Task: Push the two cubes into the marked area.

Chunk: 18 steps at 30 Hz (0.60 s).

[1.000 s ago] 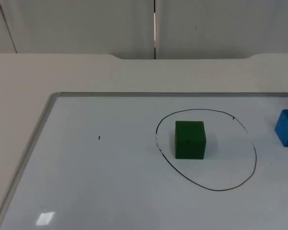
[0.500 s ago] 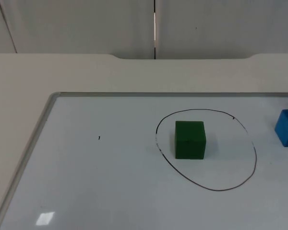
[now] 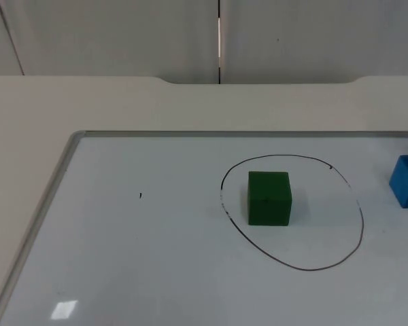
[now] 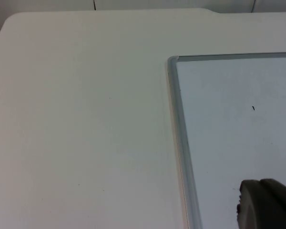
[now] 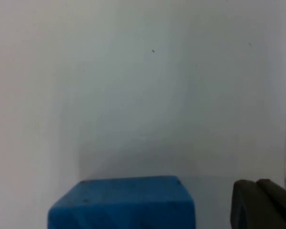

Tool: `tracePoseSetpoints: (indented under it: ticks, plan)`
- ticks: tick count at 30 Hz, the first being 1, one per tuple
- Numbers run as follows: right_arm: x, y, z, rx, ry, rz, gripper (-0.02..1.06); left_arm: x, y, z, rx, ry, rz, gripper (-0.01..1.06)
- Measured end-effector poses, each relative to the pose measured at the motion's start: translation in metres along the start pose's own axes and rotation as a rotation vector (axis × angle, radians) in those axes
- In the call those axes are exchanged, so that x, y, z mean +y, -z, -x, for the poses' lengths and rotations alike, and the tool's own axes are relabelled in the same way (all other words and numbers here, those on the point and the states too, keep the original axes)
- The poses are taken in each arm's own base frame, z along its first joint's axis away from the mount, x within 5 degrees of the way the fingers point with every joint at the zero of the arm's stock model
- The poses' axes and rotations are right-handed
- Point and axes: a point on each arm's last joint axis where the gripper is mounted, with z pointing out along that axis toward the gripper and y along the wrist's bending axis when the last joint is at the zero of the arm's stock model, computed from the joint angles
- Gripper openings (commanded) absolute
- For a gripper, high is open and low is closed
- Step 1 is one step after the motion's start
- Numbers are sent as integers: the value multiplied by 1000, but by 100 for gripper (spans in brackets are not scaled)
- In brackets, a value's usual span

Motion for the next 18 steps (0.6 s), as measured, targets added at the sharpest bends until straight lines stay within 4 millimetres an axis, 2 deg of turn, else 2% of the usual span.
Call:
tracePoseSetpoints:
  ticks: [4, 9, 18]
  plan:
    - [1, 0, 0, 2, 2, 1, 0, 0, 0, 0, 0, 0, 0, 0]
    - [15, 1, -1, 1, 42, 17, 0, 0, 0, 0, 0, 0, 0, 0]
    - [19, 1, -1, 4, 56, 20, 0, 0, 0, 0, 0, 0, 0, 0]
